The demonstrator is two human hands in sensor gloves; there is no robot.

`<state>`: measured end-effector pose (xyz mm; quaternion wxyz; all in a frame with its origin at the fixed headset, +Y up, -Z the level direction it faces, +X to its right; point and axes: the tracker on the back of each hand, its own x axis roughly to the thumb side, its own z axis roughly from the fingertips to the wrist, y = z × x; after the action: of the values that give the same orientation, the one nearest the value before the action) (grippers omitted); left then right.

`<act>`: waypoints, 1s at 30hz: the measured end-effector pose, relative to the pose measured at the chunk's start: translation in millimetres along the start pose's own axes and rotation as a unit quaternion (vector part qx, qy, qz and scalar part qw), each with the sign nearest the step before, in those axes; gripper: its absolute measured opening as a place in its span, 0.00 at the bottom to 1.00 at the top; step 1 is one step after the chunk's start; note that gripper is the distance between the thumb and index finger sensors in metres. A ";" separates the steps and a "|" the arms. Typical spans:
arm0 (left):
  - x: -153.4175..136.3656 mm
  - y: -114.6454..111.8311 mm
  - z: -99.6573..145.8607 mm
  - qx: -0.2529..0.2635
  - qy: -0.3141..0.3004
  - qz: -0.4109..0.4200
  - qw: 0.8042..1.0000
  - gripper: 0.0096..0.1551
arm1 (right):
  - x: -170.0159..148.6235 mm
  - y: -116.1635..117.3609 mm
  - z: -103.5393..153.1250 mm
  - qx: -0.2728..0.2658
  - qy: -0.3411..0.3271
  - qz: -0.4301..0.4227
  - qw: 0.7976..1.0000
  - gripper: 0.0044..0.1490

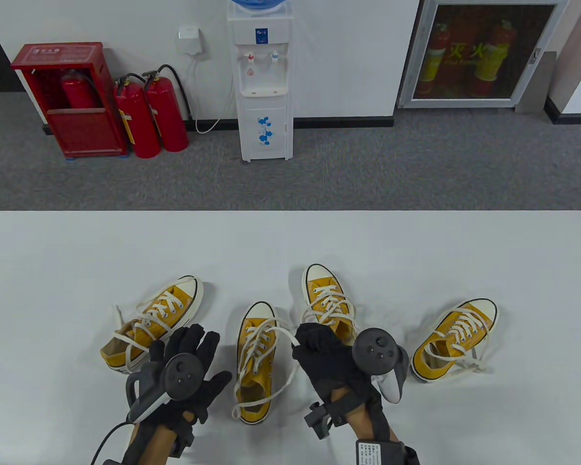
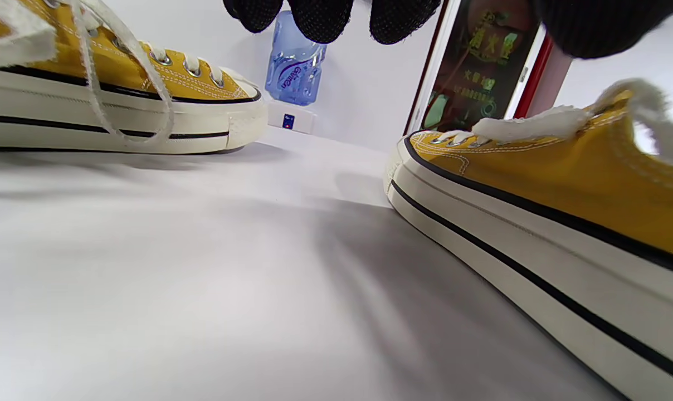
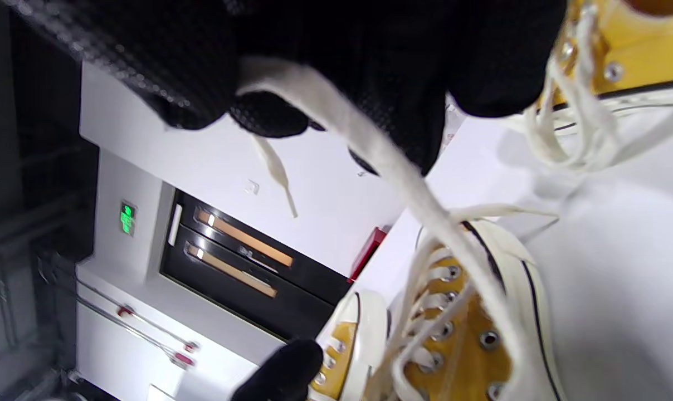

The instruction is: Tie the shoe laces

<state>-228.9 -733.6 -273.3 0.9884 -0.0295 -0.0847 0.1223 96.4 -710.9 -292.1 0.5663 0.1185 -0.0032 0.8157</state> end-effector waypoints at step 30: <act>4.6 4.4 -19.0 -0.014 0.033 0.172 0.984 0.44 | -35.9 -52.8 15.7 -0.078 0.026 -0.156 0.984 0.25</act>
<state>-222.3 -728.9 -291.7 0.9543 -0.0614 -0.0472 0.2886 160.1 -727.3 -290.6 0.6938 0.0519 -0.0342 0.7175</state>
